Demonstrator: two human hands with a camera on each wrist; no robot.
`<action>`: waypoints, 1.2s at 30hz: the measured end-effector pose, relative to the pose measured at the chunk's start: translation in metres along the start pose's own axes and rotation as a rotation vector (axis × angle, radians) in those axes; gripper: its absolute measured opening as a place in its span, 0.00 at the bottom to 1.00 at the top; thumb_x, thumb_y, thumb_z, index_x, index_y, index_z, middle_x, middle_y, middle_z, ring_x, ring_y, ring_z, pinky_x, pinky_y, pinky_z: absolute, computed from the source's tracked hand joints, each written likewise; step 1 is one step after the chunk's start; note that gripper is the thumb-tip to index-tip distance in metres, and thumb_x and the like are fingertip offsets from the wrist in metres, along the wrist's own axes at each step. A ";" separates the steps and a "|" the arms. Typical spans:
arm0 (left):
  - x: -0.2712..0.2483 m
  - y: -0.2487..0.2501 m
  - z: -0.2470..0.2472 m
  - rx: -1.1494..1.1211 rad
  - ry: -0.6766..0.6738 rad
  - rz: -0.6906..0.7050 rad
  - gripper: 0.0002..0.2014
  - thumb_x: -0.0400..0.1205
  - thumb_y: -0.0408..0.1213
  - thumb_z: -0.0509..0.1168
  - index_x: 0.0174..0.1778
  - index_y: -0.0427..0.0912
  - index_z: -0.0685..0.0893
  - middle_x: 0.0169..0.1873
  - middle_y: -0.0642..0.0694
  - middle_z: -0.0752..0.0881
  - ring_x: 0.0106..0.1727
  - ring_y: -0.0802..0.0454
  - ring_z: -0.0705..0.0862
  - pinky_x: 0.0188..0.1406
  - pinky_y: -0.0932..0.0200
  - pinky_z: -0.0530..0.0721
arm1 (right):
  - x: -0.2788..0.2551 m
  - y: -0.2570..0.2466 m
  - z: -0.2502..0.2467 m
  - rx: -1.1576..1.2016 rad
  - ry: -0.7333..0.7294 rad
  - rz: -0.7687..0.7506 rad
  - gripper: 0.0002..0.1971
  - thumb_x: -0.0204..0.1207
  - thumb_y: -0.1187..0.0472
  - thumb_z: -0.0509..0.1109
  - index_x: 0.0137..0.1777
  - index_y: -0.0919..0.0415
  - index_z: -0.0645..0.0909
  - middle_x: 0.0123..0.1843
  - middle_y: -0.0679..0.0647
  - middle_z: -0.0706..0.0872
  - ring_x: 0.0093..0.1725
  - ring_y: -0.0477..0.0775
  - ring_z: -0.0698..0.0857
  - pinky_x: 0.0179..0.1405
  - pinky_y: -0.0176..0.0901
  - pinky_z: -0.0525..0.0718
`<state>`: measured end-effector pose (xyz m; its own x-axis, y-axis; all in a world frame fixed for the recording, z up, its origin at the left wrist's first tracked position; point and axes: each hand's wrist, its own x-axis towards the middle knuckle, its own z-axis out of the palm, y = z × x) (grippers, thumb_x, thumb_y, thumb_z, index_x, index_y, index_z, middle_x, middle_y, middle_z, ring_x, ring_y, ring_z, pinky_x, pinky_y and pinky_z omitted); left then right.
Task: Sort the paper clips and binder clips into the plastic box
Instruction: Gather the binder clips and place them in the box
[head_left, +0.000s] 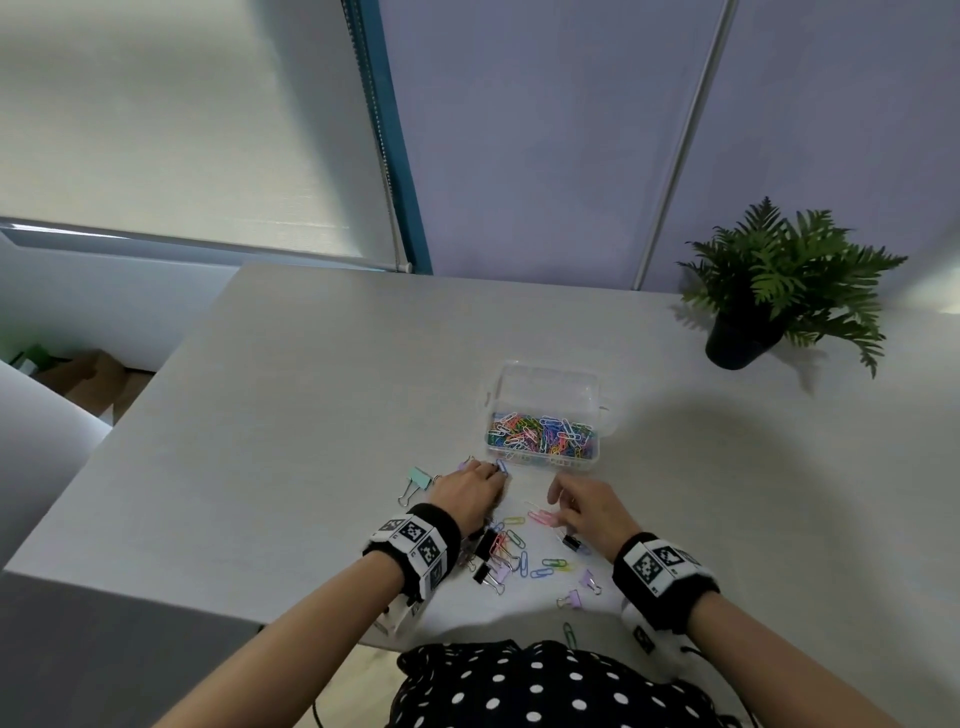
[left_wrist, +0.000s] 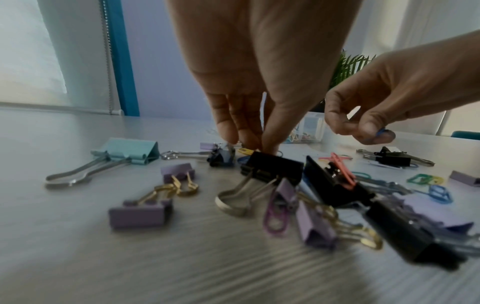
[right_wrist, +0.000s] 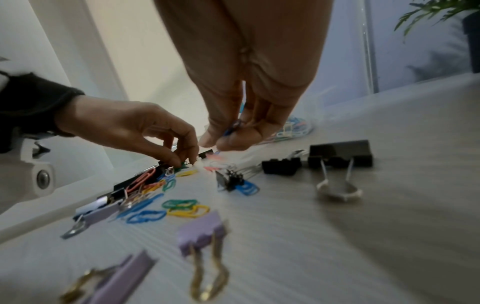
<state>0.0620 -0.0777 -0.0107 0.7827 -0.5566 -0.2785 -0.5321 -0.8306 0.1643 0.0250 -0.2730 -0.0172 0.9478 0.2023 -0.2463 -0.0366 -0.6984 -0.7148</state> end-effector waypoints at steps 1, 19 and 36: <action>-0.001 -0.001 0.002 -0.014 0.015 0.002 0.15 0.82 0.30 0.57 0.65 0.39 0.74 0.63 0.41 0.78 0.65 0.44 0.75 0.60 0.48 0.80 | -0.002 0.002 0.000 0.024 0.004 0.000 0.11 0.68 0.72 0.73 0.39 0.58 0.75 0.31 0.52 0.78 0.28 0.47 0.76 0.33 0.42 0.79; -0.014 0.046 0.021 0.013 -0.056 0.237 0.11 0.77 0.33 0.67 0.54 0.36 0.80 0.63 0.36 0.78 0.68 0.40 0.74 0.68 0.45 0.74 | -0.031 0.021 0.026 -0.347 -0.099 -0.346 0.19 0.61 0.70 0.74 0.48 0.56 0.72 0.46 0.50 0.77 0.46 0.44 0.72 0.40 0.31 0.70; -0.008 0.052 0.001 -0.430 -0.180 0.086 0.06 0.81 0.28 0.58 0.45 0.31 0.79 0.48 0.35 0.86 0.48 0.41 0.87 0.47 0.58 0.82 | -0.023 0.046 0.017 -0.384 -0.099 -0.486 0.10 0.59 0.73 0.60 0.37 0.58 0.70 0.36 0.59 0.81 0.38 0.49 0.72 0.38 0.42 0.66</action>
<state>0.0277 -0.1168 -0.0014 0.6531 -0.6433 -0.3995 -0.3812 -0.7351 0.5606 -0.0038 -0.2979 -0.0554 0.7932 0.6085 -0.0250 0.5249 -0.7039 -0.4785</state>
